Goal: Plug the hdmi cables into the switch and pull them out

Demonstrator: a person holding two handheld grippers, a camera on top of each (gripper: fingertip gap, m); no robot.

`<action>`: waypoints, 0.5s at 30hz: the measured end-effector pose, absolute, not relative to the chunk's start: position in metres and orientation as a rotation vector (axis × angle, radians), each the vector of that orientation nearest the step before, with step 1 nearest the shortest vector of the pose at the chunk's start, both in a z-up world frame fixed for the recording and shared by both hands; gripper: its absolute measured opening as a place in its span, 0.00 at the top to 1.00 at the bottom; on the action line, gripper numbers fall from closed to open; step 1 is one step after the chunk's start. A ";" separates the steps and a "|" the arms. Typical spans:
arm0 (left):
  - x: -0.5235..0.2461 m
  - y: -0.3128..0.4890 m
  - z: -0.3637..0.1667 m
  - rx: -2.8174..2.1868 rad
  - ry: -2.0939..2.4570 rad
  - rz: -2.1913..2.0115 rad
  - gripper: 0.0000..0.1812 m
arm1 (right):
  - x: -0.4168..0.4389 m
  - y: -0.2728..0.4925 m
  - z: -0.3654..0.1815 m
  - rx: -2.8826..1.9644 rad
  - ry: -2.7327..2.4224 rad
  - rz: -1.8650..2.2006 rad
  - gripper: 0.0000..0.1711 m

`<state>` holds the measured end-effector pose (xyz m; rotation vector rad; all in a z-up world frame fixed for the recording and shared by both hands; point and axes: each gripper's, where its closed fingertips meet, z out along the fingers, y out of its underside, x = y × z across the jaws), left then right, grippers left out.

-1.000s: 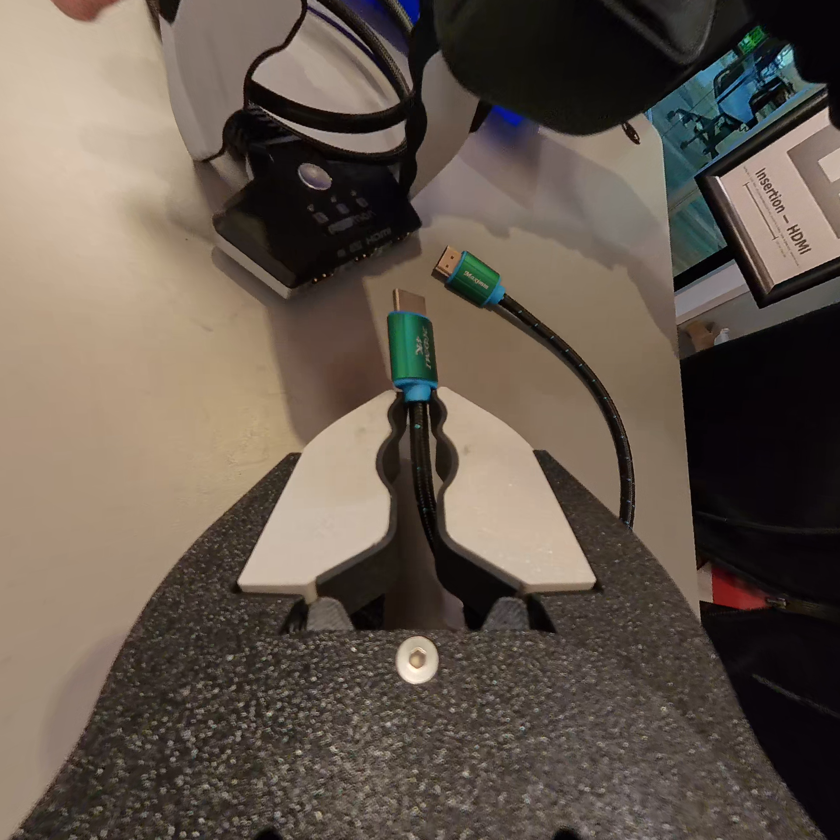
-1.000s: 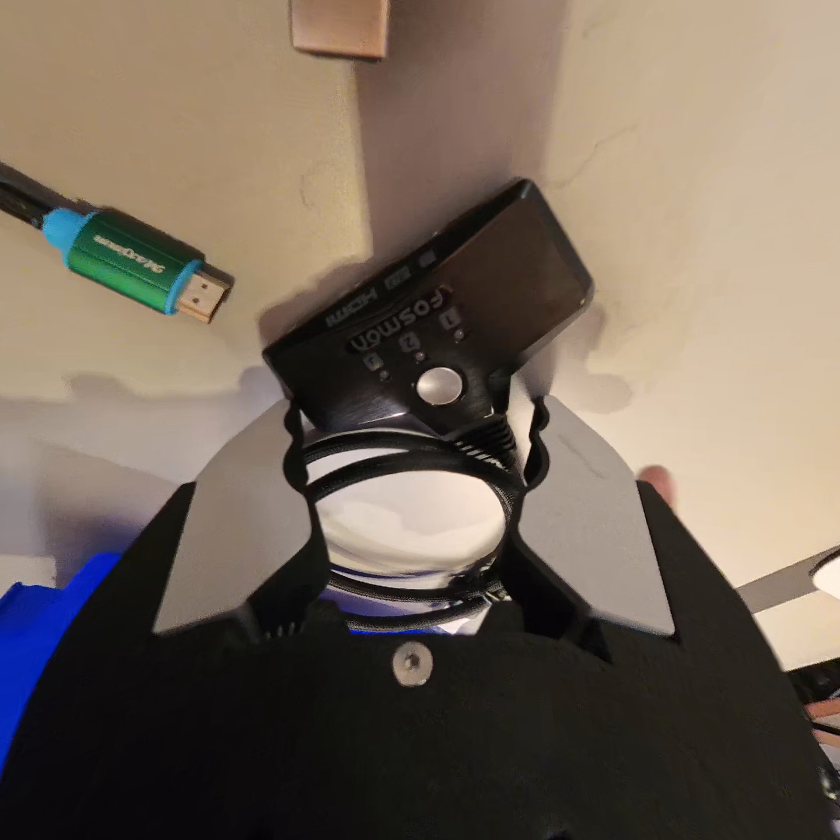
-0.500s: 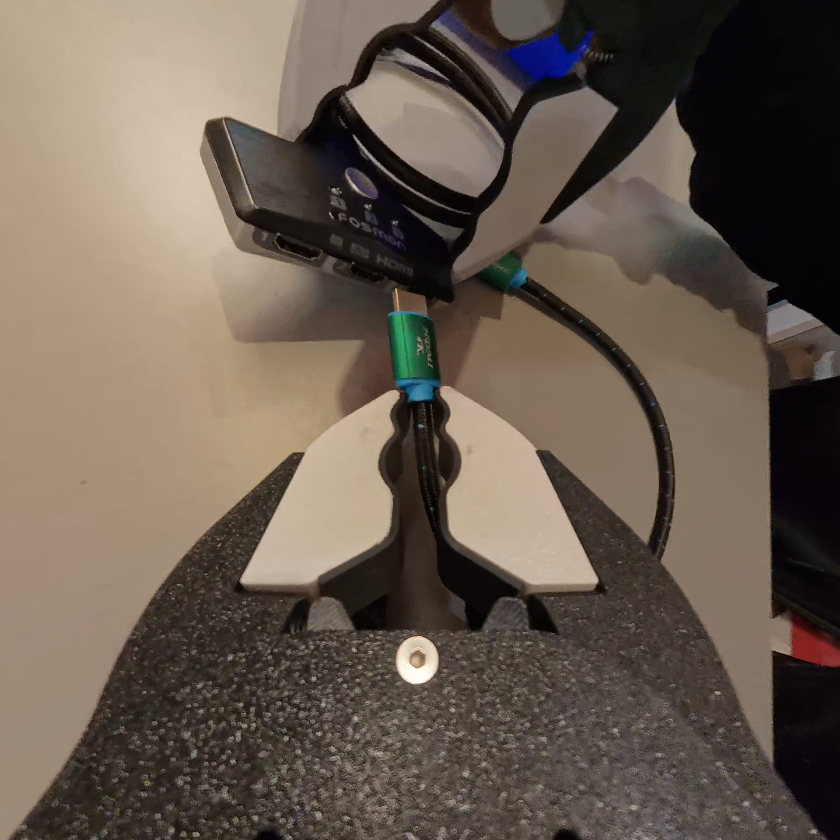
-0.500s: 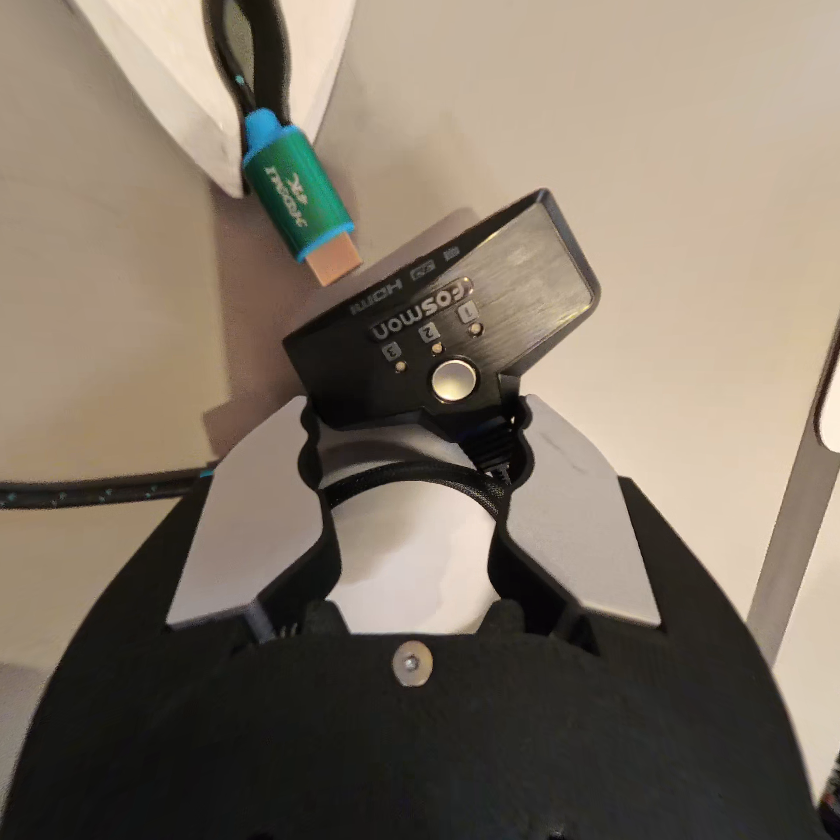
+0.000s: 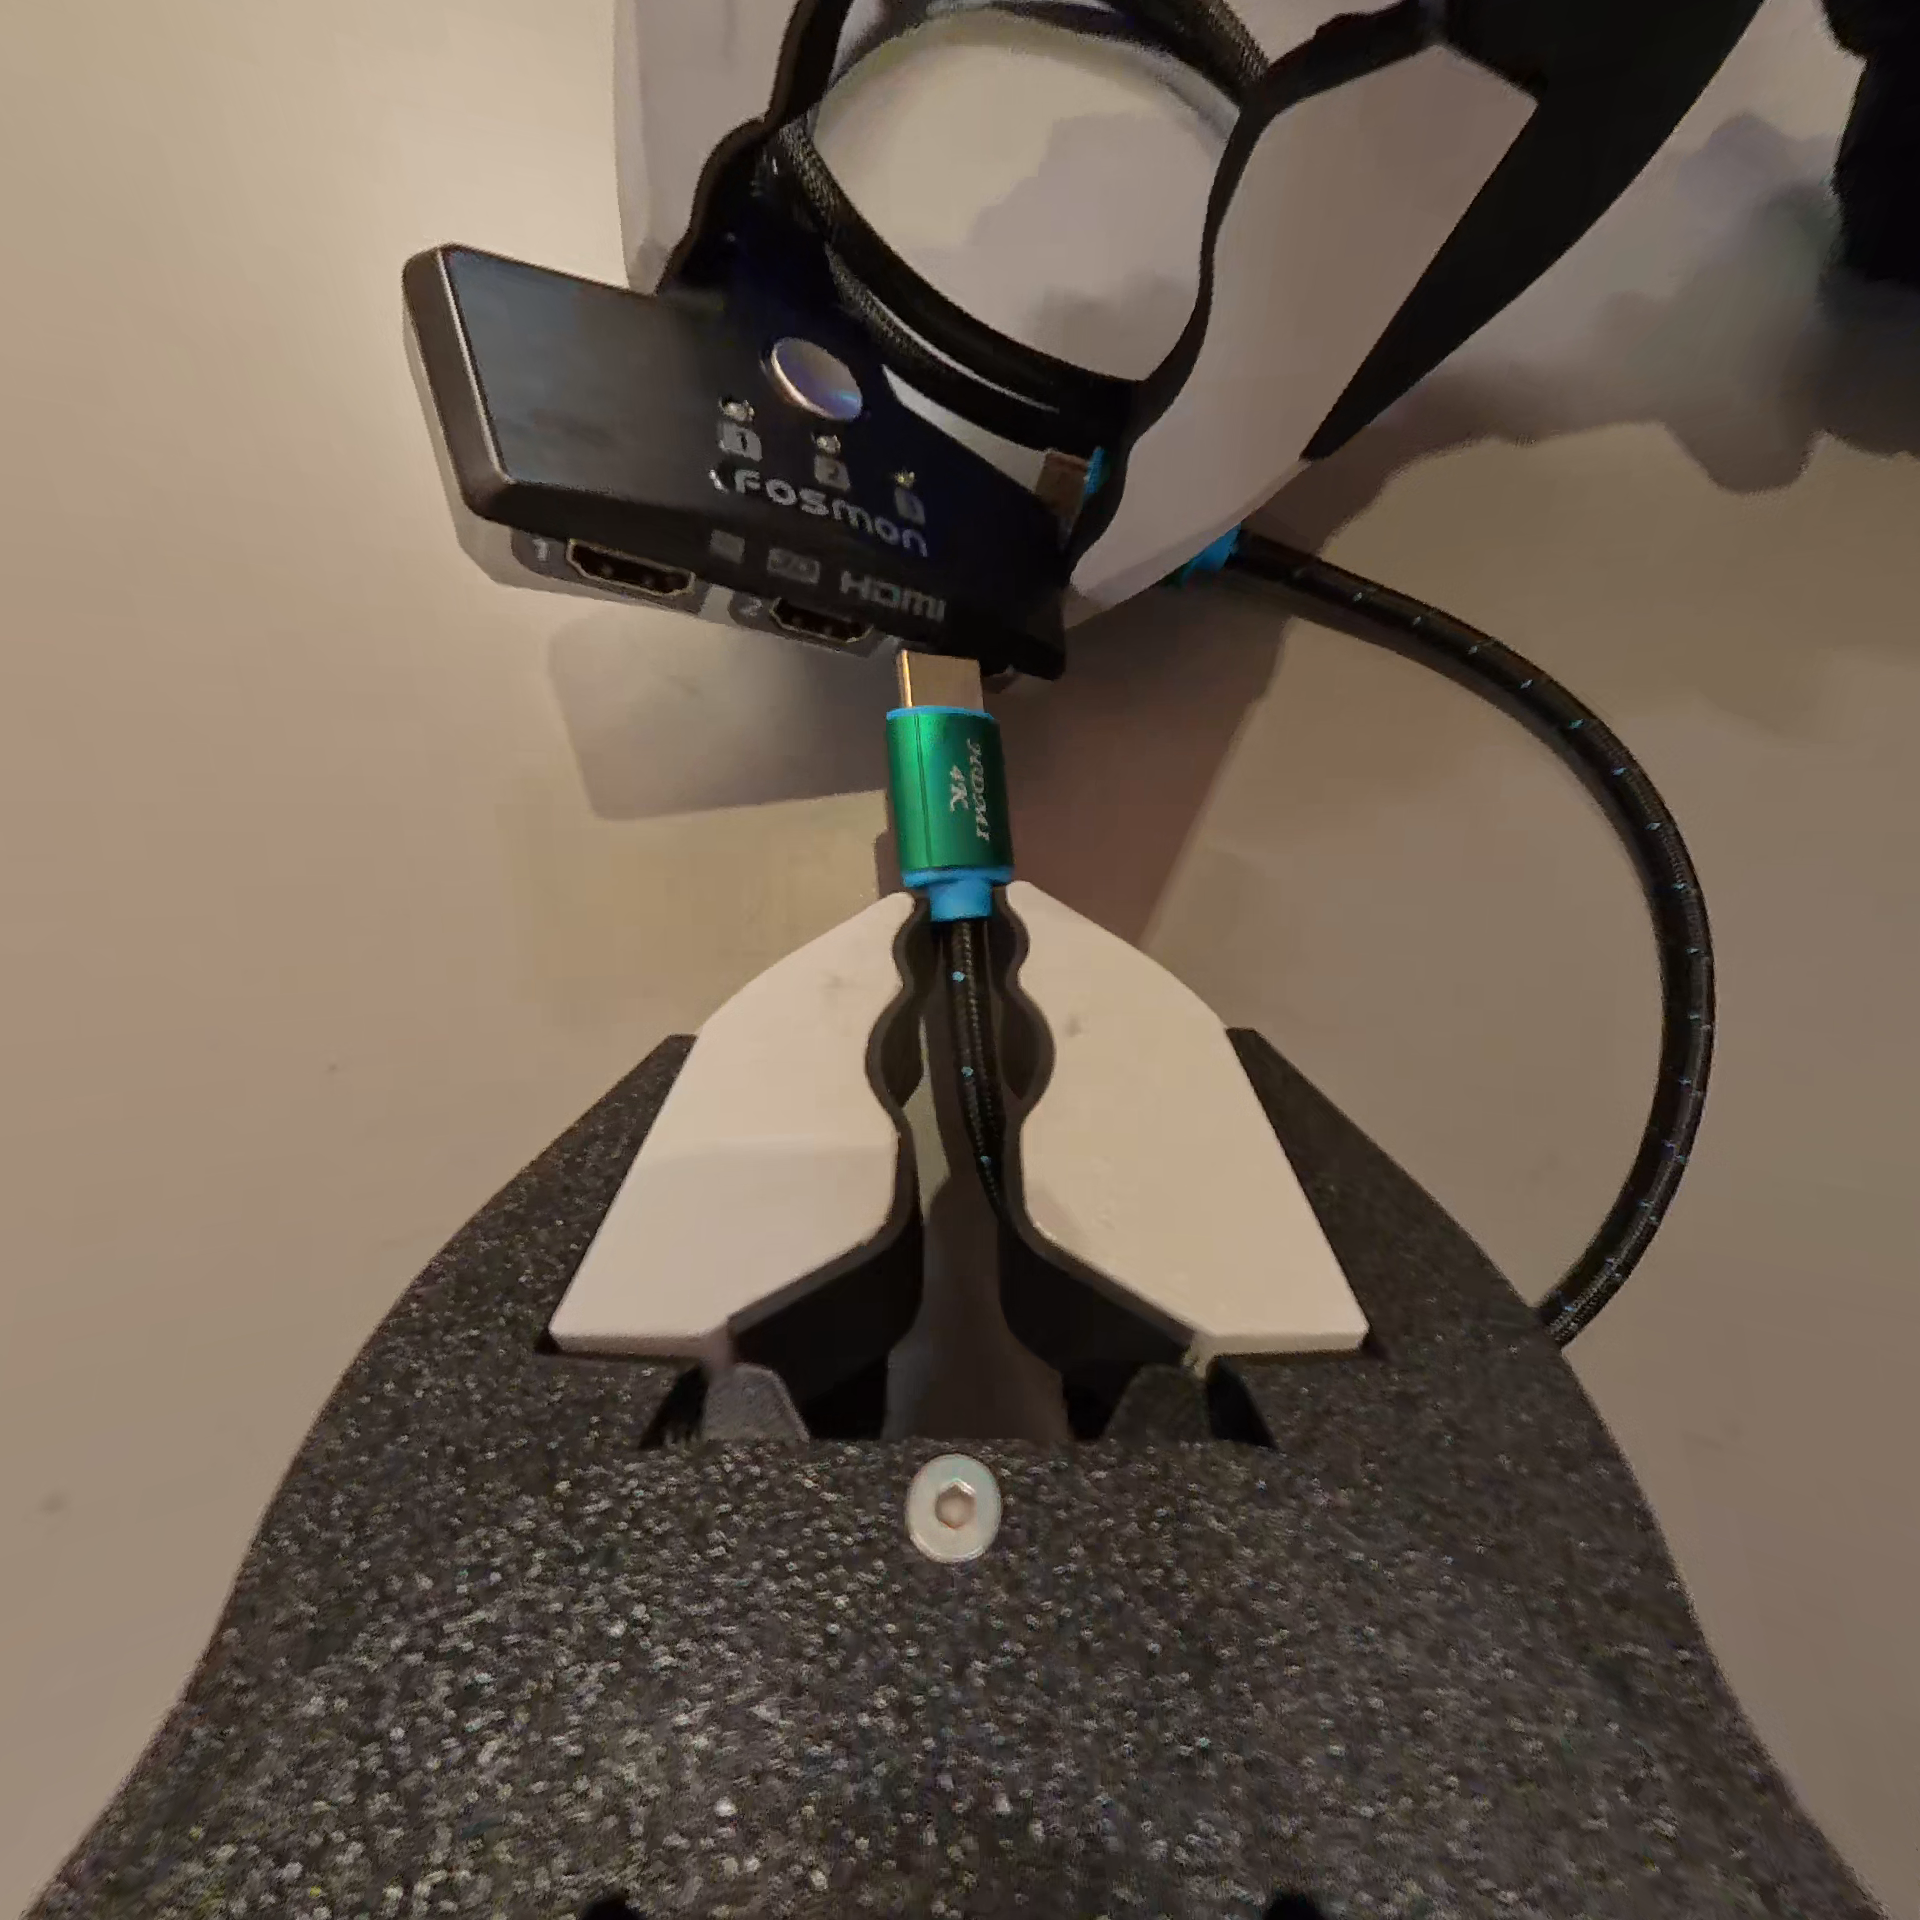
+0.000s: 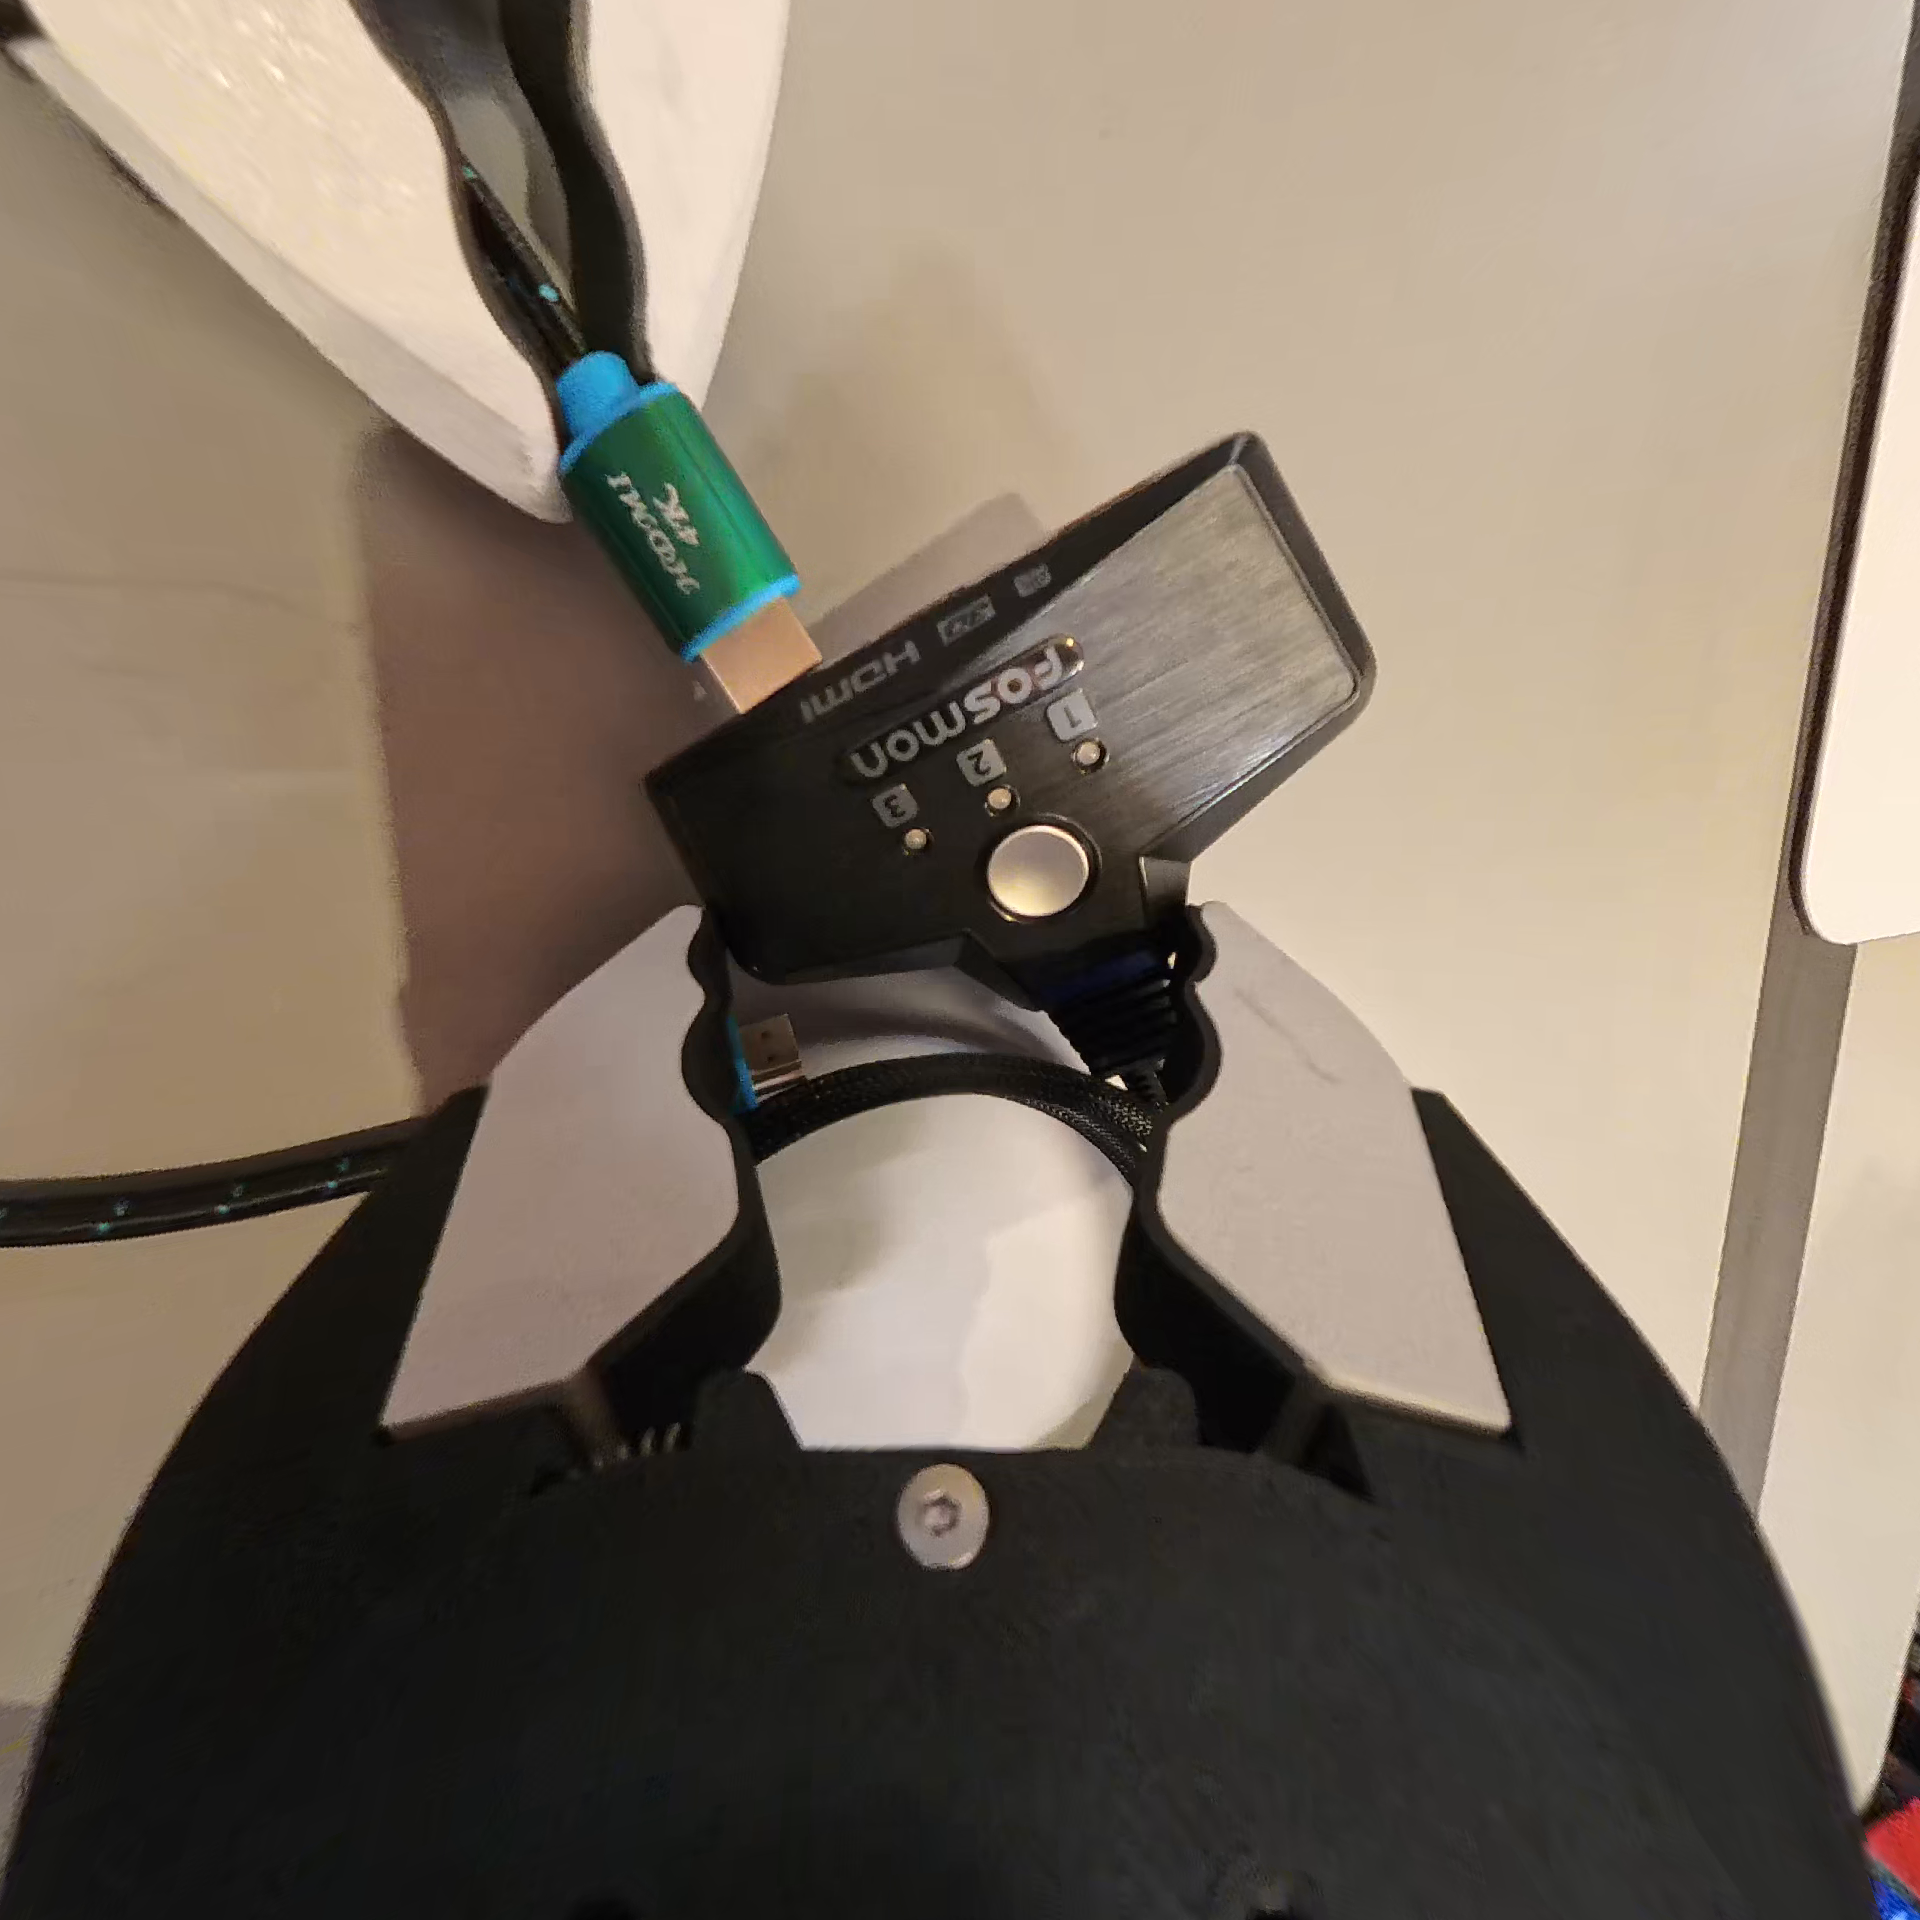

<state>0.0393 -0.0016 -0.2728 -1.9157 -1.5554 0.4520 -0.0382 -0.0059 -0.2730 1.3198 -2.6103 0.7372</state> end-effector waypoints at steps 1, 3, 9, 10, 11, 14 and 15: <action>0.039 -0.002 -0.274 -1.932 -1.558 0.463 0.94 | -0.039 -0.006 -0.273 1.305 -2.607 0.730 0.52; 0.040 -0.002 -0.276 -1.964 -1.564 0.482 0.95 | -0.039 -0.008 -0.273 1.267 -2.609 0.727 0.52; 0.041 -0.008 -0.278 -2.019 -1.590 0.542 0.94 | -0.039 -0.013 -0.274 1.201 -2.602 0.723 0.52; 0.041 -0.009 -0.278 -2.022 -1.591 0.546 0.94 | -0.039 -0.013 -0.274 1.193 -2.599 0.724 0.52; 0.041 -0.009 -0.277 -2.024 -1.590 0.556 0.94 | -0.039 -0.014 -0.273 1.181 -2.598 0.723 0.52; 0.038 -0.014 -0.275 -2.029 -1.581 0.613 0.94 | -0.041 -0.017 -0.273 1.140 -2.595 0.727 0.52; 0.038 -0.014 -0.275 -2.029 -1.577 0.626 0.94 | -0.042 -0.018 -0.273 1.130 -2.596 0.731 0.52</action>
